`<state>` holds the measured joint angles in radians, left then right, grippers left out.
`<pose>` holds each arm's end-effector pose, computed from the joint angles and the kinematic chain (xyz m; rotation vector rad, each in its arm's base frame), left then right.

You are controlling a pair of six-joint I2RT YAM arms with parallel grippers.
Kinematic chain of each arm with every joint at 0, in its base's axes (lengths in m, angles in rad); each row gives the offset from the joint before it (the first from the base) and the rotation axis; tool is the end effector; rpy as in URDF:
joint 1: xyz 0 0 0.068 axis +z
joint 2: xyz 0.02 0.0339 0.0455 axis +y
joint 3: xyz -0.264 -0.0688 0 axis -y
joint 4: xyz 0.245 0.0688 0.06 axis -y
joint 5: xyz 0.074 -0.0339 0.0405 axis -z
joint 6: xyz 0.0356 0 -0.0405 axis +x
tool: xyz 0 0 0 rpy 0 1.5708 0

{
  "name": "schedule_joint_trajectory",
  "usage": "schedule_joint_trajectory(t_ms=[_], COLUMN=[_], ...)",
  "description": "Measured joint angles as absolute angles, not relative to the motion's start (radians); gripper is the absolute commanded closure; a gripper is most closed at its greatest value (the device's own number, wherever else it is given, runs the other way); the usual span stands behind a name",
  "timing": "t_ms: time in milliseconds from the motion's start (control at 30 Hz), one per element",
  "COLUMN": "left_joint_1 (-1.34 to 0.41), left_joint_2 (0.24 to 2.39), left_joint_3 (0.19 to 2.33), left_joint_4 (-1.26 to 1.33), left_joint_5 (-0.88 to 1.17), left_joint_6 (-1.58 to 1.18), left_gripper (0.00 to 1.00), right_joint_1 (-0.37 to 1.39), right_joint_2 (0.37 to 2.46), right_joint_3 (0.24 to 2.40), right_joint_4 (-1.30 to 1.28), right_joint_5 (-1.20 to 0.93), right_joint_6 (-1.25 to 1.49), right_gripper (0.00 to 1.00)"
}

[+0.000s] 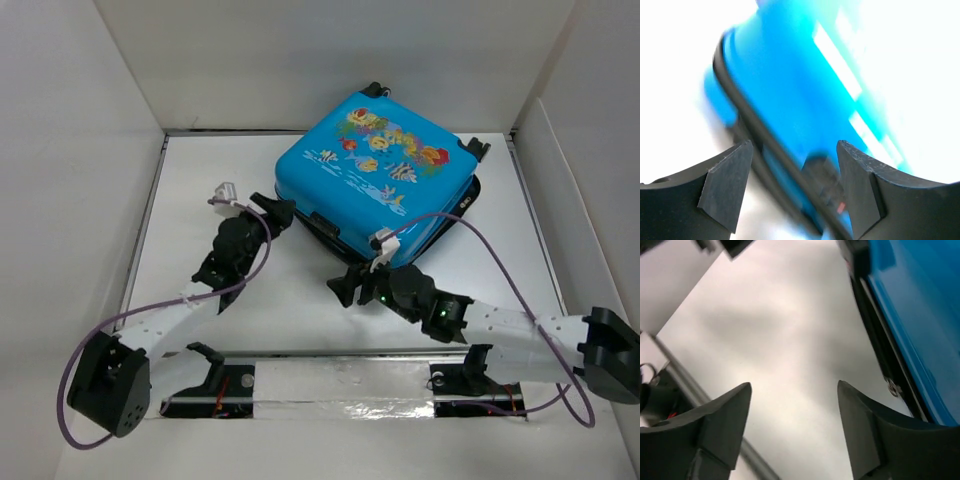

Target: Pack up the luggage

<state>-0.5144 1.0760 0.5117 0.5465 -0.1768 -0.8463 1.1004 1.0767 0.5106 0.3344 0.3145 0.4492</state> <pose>0.2144 -0.1140 0.2636 -0.4166 1.6128 -0.9111 0.1180 0.2078 0.2404 -0.3725 1.8306 0.8164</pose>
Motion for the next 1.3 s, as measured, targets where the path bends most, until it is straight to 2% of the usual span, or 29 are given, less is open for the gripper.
schedule_joint_trajectory(t_ms=[33,67,100,167,200,300,400,433,533,567,733,833,933,1033,1300], left_joint_1=[-0.49,-0.463,-0.443,-0.391,-0.36,-0.277,-0.222,-0.21,-0.183,-0.178,-0.185,-0.207,-0.212,-0.207,-0.167], left_joint_2=[1.076,1.088,1.111,1.18,1.23,1.398,1.578,1.634,1.81,1.864,2.126,2.199,2.209,2.167,1.815], left_joint_3=[0.535,0.573,0.609,0.702,0.754,0.921,1.078,1.122,1.284,1.34,1.664,1.749,1.742,1.625,0.96], left_joint_4=[0.544,0.536,0.536,0.543,0.547,0.536,0.505,0.496,0.399,0.366,0.194,0.141,0.133,0.224,0.534], left_joint_5=[-0.176,-0.175,-0.173,-0.16,-0.152,-0.103,-0.057,-0.042,0.016,0.038,0.151,0.191,0.214,0.225,0.091], left_joint_6=[-0.844,-0.842,-0.84,-0.839,-0.84,-0.84,-0.831,-0.825,-0.792,-0.777,-0.689,-0.659,-0.657,-0.676,-0.793], left_gripper=[0.33,0.33,0.33,0.31,0.31,0.31,0.31,0.31,0.31,0.31,0.3,0.3,0.3,0.3,0.31], right_joint_1=[1.1,1.1,1.1,1.099,1.091,0.978,0.674,0.639,0.362,0.285,0.109,0.057,0.05,0.073,0.088], right_joint_2=[1.059,1.037,1.013,0.952,0.92,0.837,0.8,0.799,0.794,0.801,0.88,1.008,1.179,1.345,1.552], right_joint_3=[0.543,0.572,0.597,0.641,0.659,0.698,0.699,0.695,0.628,0.603,0.524,0.528,0.588,0.698,0.877], right_joint_4=[0.287,0.248,0.212,0.127,0.088,0.003,-0.048,-0.052,-0.05,-0.049,-0.015,0.056,0.105,0.094,0.083], right_joint_5=[0.297,0.286,0.284,0.3,0.321,0.394,0.465,0.469,0.427,0.416,0.34,0.26,0.178,0.146,0.154], right_joint_6=[0.436,0.414,0.391,0.365,0.354,0.332,0.325,0.325,0.339,0.345,0.363,0.362,0.346,0.3,0.23], right_gripper=[0.36,0.61,0.76,0.97,1.0,1.0,1.0,1.0,1.0,0.95,0.86,0.83,0.82,0.81,0.82])
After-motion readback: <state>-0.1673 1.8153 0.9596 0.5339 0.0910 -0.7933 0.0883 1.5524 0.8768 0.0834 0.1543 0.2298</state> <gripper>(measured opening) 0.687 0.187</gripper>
